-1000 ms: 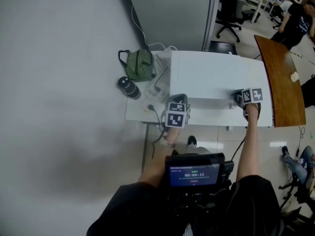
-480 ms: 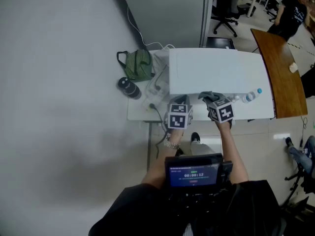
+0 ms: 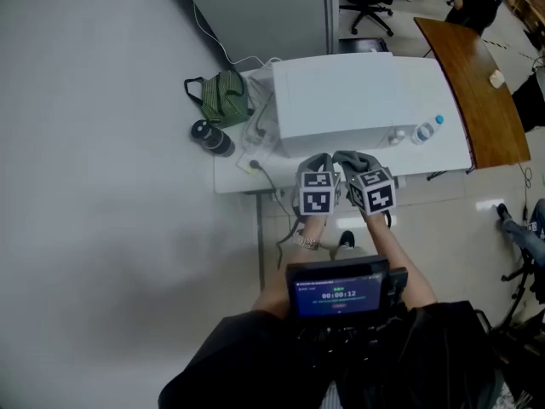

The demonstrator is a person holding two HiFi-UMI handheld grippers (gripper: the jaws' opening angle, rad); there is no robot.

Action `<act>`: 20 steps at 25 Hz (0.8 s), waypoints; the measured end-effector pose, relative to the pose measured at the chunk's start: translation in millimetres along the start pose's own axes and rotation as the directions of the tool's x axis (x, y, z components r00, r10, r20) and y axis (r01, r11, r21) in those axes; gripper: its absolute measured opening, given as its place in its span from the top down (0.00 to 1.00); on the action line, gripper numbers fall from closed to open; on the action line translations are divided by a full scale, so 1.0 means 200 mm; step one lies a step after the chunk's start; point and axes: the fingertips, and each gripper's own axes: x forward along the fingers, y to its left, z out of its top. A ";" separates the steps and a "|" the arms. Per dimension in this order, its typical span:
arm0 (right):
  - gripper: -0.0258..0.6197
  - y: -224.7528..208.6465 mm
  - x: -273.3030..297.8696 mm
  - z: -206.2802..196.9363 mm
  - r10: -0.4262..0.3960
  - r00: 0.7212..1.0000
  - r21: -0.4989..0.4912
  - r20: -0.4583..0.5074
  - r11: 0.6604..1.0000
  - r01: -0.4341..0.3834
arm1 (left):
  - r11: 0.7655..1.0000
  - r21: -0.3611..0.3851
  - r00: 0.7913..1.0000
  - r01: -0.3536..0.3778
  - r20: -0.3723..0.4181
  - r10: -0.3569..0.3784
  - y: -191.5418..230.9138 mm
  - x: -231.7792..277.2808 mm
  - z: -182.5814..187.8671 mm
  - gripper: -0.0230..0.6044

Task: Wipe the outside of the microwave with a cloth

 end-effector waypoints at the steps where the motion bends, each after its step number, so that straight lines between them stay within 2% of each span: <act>1: 0.93 -0.01 0.00 0.02 -0.011 1.000 -0.006 0.014 1.000 0.012 | 1.000 0.011 1.000 -0.010 0.008 0.010 -0.01 0.01 0.02 0.97; 7: 0.93 -0.04 -0.05 0.11 -0.003 0.998 0.015 0.061 1.000 0.002 | 0.995 0.098 0.999 -0.021 0.043 0.017 -0.11 0.00 0.16 0.97; 14: 0.93 -0.13 -0.09 0.14 0.007 0.997 0.058 0.082 0.998 -0.011 | 0.991 0.130 0.999 -0.018 0.040 0.013 -0.16 0.02 0.20 0.97; 20: 0.93 -0.10 -0.08 0.13 0.025 0.997 0.054 0.078 0.998 -0.029 | 0.993 0.117 1.000 -0.003 0.028 0.000 -0.16 0.04 0.17 0.97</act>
